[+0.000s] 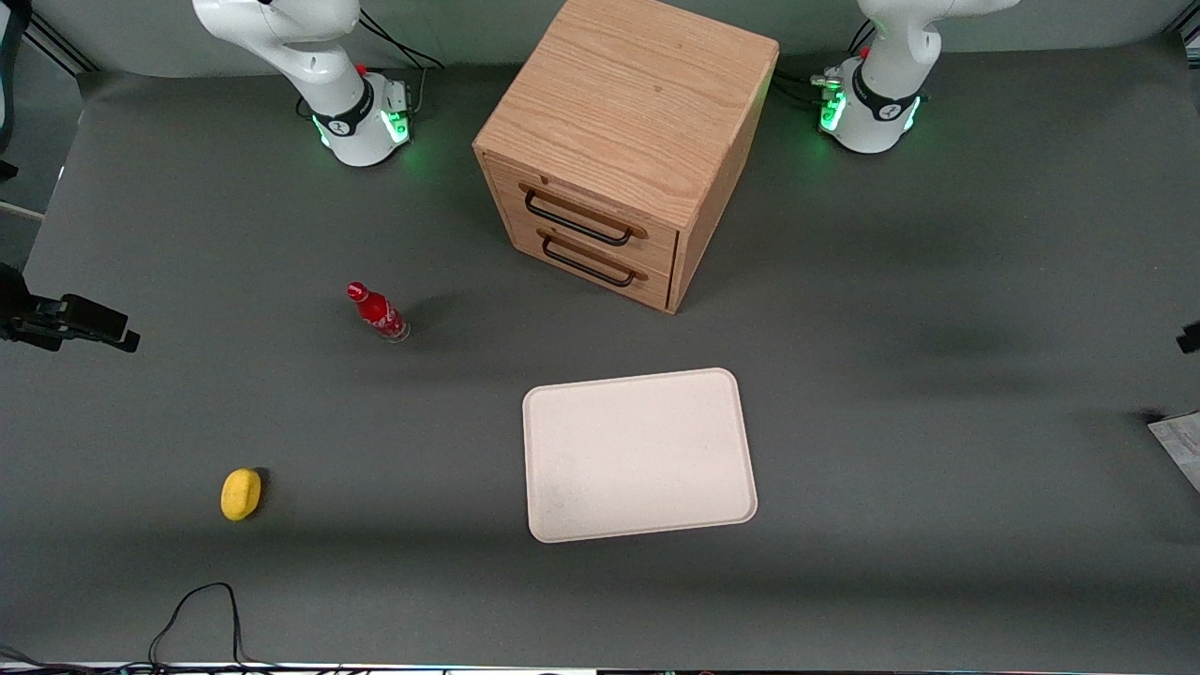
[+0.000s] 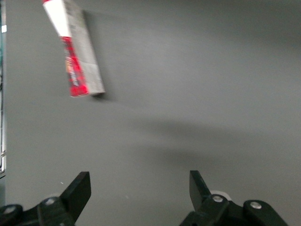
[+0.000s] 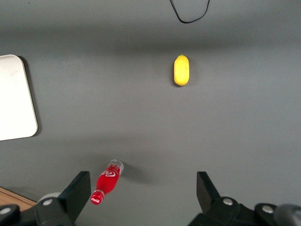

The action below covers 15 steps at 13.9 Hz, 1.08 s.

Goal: Place red cookie box on tray

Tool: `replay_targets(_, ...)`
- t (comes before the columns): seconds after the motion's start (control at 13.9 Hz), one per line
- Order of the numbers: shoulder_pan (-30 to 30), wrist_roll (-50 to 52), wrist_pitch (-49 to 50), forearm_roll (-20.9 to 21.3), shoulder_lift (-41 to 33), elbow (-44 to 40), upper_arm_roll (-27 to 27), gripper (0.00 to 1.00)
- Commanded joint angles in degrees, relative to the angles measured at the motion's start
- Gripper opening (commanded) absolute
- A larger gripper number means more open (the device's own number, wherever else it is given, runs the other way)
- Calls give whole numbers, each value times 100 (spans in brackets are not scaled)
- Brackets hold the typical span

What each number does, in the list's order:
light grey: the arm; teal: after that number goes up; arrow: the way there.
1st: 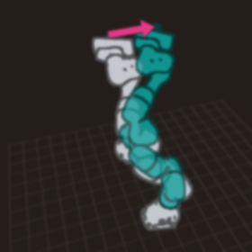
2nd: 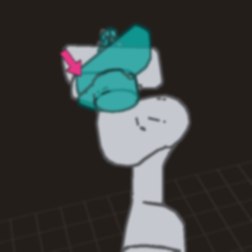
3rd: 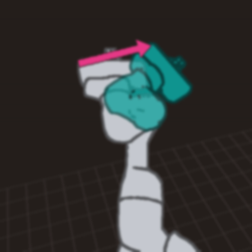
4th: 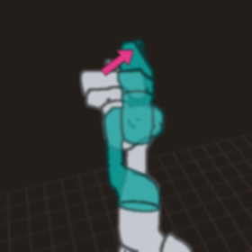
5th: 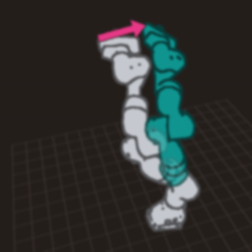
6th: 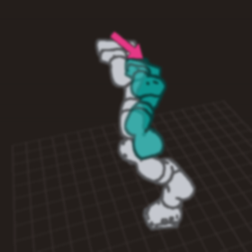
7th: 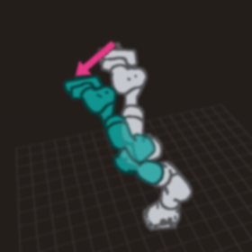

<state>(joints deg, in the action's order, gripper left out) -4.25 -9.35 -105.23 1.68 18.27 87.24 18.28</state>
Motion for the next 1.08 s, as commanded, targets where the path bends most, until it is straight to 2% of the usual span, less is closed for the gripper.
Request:
replay_targets(0.0, -312, 56, -347, -385, 1254, -892, 412, 98)
replay_targets(0.14, -436, -119, -463, -966, 1966, -1426, 746, 98)
replay_targets(0.29, -663, -164, -472, -1100, 2495, -2042, 853, 100)
replay_targets(0.5, -884, -164, -787, -1599, 2804, -2264, 853, 100)
replay_targets(0.79, -1182, -356, -1078, -1645, 3366, -2772, 827, 100)
replay_targets(1.01, -1368, -630, -1535, -2021, 3779, -2985, 686, 100)
